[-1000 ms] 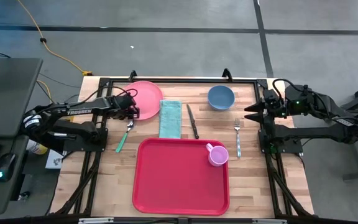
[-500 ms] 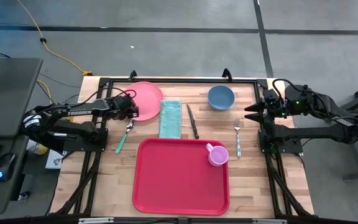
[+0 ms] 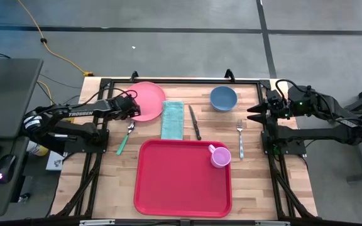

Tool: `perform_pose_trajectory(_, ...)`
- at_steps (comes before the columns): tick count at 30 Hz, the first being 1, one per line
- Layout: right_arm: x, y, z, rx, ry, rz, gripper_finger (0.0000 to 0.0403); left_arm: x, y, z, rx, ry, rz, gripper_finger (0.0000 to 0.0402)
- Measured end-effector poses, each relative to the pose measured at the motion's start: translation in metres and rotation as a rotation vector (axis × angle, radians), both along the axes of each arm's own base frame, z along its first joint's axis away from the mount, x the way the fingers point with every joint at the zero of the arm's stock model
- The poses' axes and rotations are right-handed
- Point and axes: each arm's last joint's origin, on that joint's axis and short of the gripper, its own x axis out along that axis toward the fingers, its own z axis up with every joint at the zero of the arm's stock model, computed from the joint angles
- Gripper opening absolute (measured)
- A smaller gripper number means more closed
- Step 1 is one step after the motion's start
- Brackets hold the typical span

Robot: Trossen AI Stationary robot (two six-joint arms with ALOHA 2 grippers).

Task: Set up tray
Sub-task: Put the pink plate on the red serving tray to the bottom left of the pink mug

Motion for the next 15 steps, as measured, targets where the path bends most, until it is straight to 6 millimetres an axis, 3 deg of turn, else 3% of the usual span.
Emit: perform_pose_trajectory(15, 0.000, 0.000, 0.000, 0.002, -0.001, -0.001, 0.0165, 0.014, 0.009, -0.014, 0.010, -0.032, 0.028, 0.0239)
